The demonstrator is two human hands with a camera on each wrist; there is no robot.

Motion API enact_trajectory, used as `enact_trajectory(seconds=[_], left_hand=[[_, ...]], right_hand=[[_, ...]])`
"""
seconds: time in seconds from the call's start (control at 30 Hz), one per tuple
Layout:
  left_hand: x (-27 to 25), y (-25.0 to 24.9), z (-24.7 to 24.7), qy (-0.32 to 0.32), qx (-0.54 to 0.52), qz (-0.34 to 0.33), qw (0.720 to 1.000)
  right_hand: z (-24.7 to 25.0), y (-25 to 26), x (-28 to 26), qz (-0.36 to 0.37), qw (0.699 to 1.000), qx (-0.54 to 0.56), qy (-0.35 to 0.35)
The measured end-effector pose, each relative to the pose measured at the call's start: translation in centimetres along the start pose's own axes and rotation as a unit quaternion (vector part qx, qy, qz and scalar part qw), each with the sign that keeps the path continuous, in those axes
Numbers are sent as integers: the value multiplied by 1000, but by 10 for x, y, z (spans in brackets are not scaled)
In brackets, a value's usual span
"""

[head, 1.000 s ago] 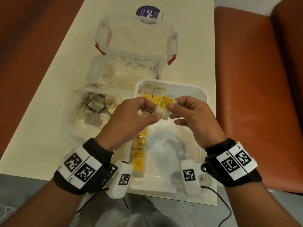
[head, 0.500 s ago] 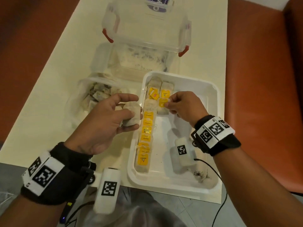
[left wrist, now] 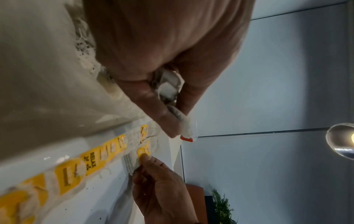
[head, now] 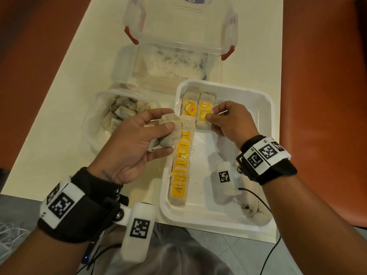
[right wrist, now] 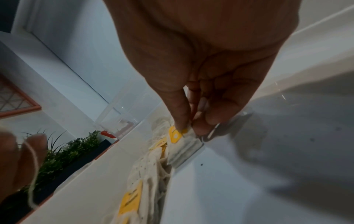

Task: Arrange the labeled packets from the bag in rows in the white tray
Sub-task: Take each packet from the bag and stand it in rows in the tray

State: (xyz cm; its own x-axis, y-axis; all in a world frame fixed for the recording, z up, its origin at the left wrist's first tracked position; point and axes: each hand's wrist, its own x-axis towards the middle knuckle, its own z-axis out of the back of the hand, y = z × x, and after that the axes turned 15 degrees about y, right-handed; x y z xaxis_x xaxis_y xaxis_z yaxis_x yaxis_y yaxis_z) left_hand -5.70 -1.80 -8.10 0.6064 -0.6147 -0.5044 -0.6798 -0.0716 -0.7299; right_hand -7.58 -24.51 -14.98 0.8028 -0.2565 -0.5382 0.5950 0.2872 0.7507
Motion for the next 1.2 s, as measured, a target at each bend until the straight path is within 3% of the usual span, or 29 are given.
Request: enact_trajectory(seconds=[0.23,0.33,0.53,0.63,0.77,0.9,1.03,1.1,1.2], left_hand=[[9,1,-12,19,32,9,999],[12,-3,-16,49,13,19,999],[21,-14,-18,167,-83,70,980],[23,-18,-20,215,-72,80,971],[23,-18,-27,190,-56,83,977],[21,-14,-28,124,47,71,989],[21,-11,-21,70,162,36,984],[20,-11,-17,71,173,6,982],[16,-15,-14,123,157,-19,980]], right_hand=[[2,5,-16,0,1000,18,-22],[4,16,-37,47,999,20,-9],[11,48,-78,177,966,57,182],[13,54,-80,188,958,51,210],[15,55,-79,189,959,86,195],[19,54,-78,176,960,120,181],[23,54,-76,169,961,144,165],[24,54,-76,168,960,150,164],[24,54,-76,166,961,152,158]])
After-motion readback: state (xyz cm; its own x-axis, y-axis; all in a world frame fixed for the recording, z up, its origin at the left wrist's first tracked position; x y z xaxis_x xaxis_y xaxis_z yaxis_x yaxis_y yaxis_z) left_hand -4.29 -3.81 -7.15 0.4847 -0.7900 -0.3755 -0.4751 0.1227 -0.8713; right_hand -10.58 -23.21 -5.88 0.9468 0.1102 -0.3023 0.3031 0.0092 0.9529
